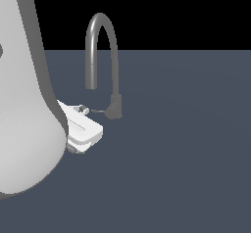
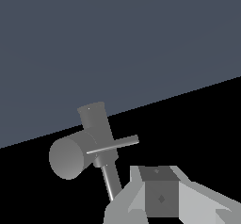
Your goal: Turn on the faucet by rotating a designated handle.
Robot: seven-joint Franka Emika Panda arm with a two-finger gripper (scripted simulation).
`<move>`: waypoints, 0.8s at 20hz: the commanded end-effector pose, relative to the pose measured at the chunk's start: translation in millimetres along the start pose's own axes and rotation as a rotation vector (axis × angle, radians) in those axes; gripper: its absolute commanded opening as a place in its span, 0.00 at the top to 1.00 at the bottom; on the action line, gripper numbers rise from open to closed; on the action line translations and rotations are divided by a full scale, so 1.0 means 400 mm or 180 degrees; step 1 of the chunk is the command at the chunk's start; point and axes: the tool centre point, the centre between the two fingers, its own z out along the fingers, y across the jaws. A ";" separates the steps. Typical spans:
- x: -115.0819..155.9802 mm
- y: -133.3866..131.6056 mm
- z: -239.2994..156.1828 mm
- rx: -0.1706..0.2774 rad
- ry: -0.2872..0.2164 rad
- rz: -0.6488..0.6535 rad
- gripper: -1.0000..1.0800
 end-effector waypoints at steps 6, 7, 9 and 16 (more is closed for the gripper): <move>0.055 -0.039 0.037 -0.0353 -0.0056 -0.0396 1.00; 0.062 -0.044 0.043 -0.0398 -0.0063 -0.0448 1.00; 0.074 -0.054 0.054 -0.0482 -0.0078 -0.0546 1.00; 0.103 -0.081 0.085 -0.0703 -0.0117 -0.0807 1.00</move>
